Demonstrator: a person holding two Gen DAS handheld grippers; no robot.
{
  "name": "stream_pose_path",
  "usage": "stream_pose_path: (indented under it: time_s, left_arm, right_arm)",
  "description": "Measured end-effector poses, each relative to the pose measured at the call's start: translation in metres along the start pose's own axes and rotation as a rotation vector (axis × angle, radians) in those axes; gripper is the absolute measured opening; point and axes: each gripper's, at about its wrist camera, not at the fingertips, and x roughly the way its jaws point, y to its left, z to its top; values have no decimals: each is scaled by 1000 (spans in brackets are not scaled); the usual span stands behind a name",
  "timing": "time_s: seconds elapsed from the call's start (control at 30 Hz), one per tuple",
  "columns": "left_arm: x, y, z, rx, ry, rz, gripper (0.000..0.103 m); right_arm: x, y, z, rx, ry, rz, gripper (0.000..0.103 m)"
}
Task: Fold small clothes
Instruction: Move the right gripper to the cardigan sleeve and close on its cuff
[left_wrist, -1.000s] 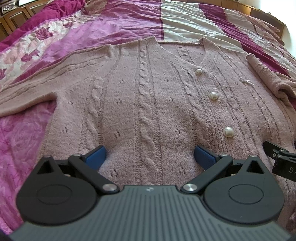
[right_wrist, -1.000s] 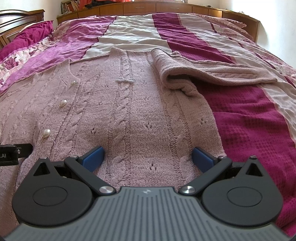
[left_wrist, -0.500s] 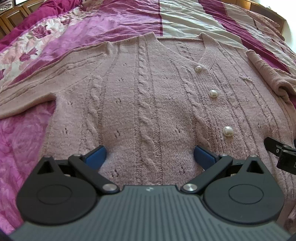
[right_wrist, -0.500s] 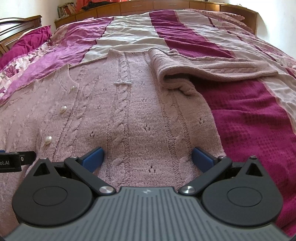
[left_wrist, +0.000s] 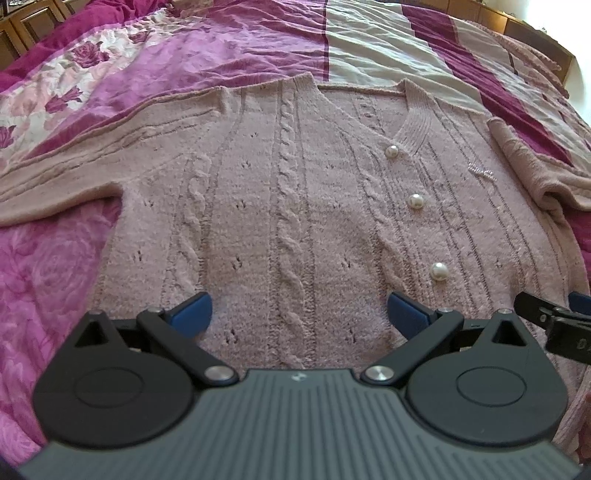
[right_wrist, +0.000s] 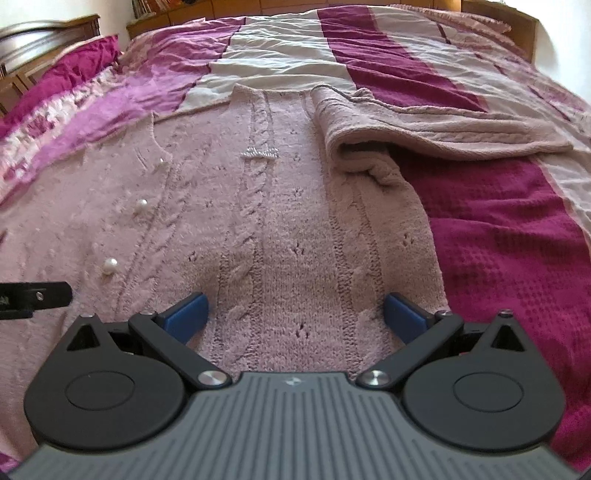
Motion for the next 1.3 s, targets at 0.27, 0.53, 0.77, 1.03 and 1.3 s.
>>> stream_pose_path:
  time_s: [0.27, 0.53, 0.77, 1.03, 1.3]
  left_arm:
    - [-6, -4, 8, 5, -22, 1, 103]
    - [-3, -17, 13, 12, -12, -29, 103]
    - [7, -30, 11, 20, 17, -38, 103]
    - [21, -36, 7, 39, 53, -3, 103]
    - [25, -41, 4, 58, 49, 23, 103]
  right_arm:
    - [-23, -44, 28, 94, -80, 93, 103]
    - [-18, -118, 60, 296, -116, 127, 103]
    - [7, -175, 82, 418, -152, 129, 103]
    - [37, -235, 99, 552, -201, 111, 103]
    - [61, -259, 113, 576, -253, 110, 103]
